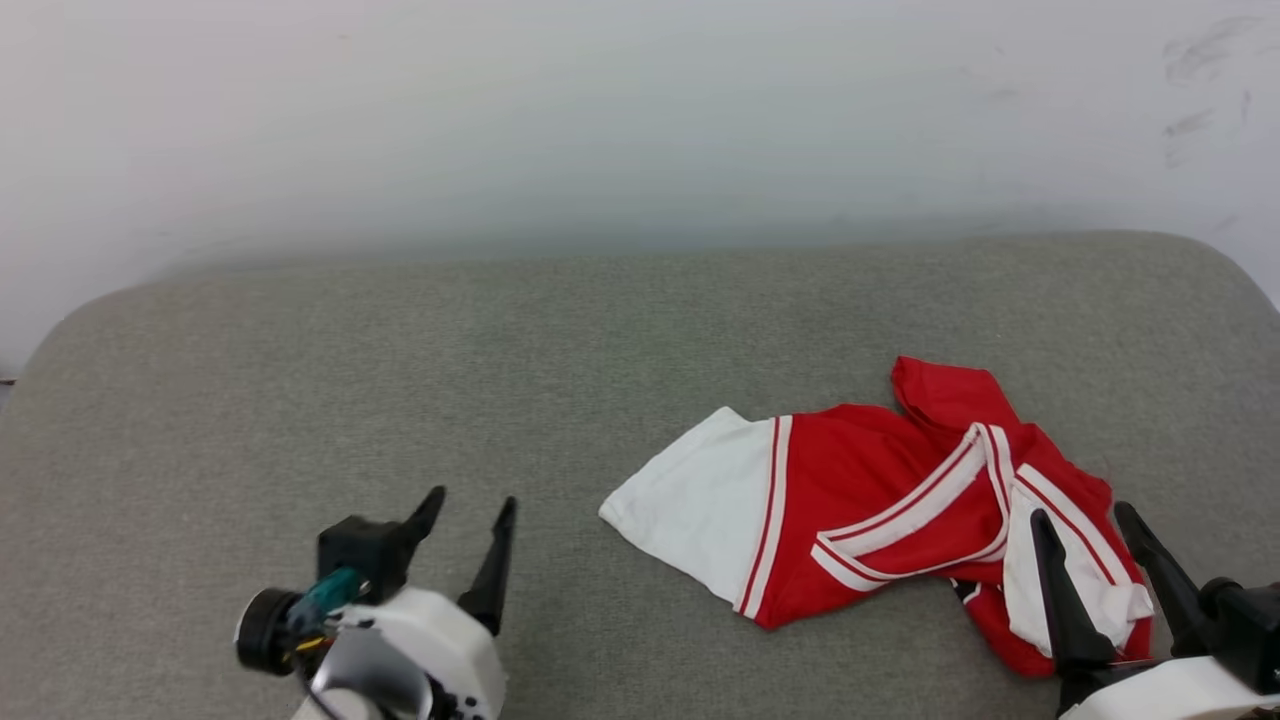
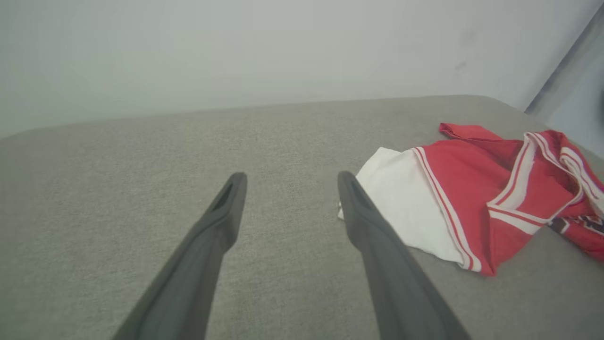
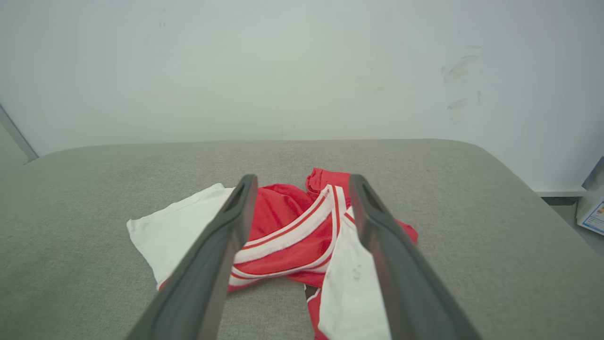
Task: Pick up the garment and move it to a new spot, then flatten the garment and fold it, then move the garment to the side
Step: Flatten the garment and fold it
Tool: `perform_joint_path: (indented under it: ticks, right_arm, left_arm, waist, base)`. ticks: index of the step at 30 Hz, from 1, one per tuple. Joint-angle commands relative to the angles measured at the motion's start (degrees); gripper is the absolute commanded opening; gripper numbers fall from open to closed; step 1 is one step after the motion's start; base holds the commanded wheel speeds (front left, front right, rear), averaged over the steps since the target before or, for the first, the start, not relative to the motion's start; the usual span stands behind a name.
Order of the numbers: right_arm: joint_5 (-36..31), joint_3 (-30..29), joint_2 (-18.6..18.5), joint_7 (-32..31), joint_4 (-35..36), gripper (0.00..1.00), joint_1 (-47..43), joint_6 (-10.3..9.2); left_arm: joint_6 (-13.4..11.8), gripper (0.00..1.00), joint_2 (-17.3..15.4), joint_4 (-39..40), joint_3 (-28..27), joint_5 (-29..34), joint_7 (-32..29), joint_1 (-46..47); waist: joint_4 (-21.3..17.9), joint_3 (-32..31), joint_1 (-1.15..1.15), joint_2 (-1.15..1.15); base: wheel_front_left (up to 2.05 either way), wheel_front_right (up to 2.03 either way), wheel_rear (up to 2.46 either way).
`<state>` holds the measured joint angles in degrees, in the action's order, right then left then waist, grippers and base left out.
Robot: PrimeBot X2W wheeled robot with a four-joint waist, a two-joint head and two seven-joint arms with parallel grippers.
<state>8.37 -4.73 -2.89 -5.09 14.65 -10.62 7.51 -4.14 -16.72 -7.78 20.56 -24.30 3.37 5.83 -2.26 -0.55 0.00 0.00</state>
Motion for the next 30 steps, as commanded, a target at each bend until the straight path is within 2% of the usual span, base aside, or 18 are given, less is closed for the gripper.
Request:
perform_joint_path:
  ticks: [1, 8, 9, 20, 21, 22, 23, 24, 25, 30]
  right_arm:
    - [0.39, 0.32, 0.02, -0.09, 0.46, 1.0, -0.03, -0.04]
    - [1.52, 1.23, 0.03, -0.11, 0.49, 1.0, 2.23, -0.04]
    - [1.78, 1.22, 0.03, 0.6, 0.0, 1.0, 3.4, -0.04]
    - [3.96, 1.18, 0.04, 3.85, -3.53, 1.0, 6.42, -0.04]
    - [4.12, 1.04, 0.03, 4.18, -3.9, 1.0, 6.63, -0.04]
    - [4.37, 0.94, 0.03, 4.43, -4.3, 1.0, 6.89, -0.04]
    - [4.37, 0.94, 0.03, 4.43, -4.3, 1.0, 6.89, -0.04]
    - [4.62, 0.77, 0.03, 4.78, -4.92, 1.0, 7.16, -0.04]
    - [4.81, 0.67, 0.03, 5.11, -5.1, 1.0, 7.16, -0.04]
    - [5.42, -0.09, 0.03, 5.22, -6.41, 1.0, 6.99, -0.04]
  left_arm:
    - [0.68, 1.0, 0.16, -0.71, 0.7, 0.04, -1.41, 1.62]
    - [4.9, 1.0, 1.5, -6.25, 5.04, -2.29, -14.62, 10.29]
    - [5.98, 1.0, 1.97, -8.98, 5.78, -4.0, -20.44, 13.99]
    - [9.3, 1.0, 1.15, -16.29, 10.75, -5.23, -36.2, 21.77]
    - [9.39, 0.93, 1.14, -16.71, 11.22, -5.29, -36.96, 21.89]
    - [9.63, 0.56, 1.28, -17.12, 11.71, -5.58, -37.66, 21.78]
    - [9.63, 0.56, 1.28, -17.12, 11.71, -5.58, -37.66, 21.78]
    - [9.88, 0.05, 1.31, -17.53, 12.54, -5.61, -38.35, 21.74]
    - [9.93, 0.0, 1.28, -17.73, 12.75, -5.65, -38.63, 21.58]
    - [8.67, 0.0, -0.37, -17.71, 11.86, -4.23, -35.06, 21.4]
  waist:
    - [-1.02, 0.63, 0.0, 0.0]
    - [-3.89, 5.15, 0.0, 0.0]
    - [-5.08, 7.53, 0.0, 0.0]
    - [-8.81, 13.81, 0.0, 0.0]
    - [-9.0, 13.98, 0.0, 0.0]
    - [-9.13, 14.11, 0.0, 0.0]
    - [-9.13, 14.11, 0.0, 0.0]
    - [-9.33, 14.25, 0.0, 0.0]
    - [-9.35, 14.24, 0.0, 0.0]
    - [-8.57, 12.99, 0.0, 0.0]
  base:
    - [0.0, 0.0, 0.0]
    - [0.0, 0.0, 0.0]
    - [0.0, 0.0, 0.0]
    - [0.0, 0.0, 0.0]
    - [0.0, 0.0, 0.0]
    - [0.0, 0.0, 0.0]
    - [0.0, 0.0, 0.0]
    - [0.0, 0.0, 0.0]
    - [0.0, 0.0, 0.0]
    - [0.0, 0.0, 0.0]
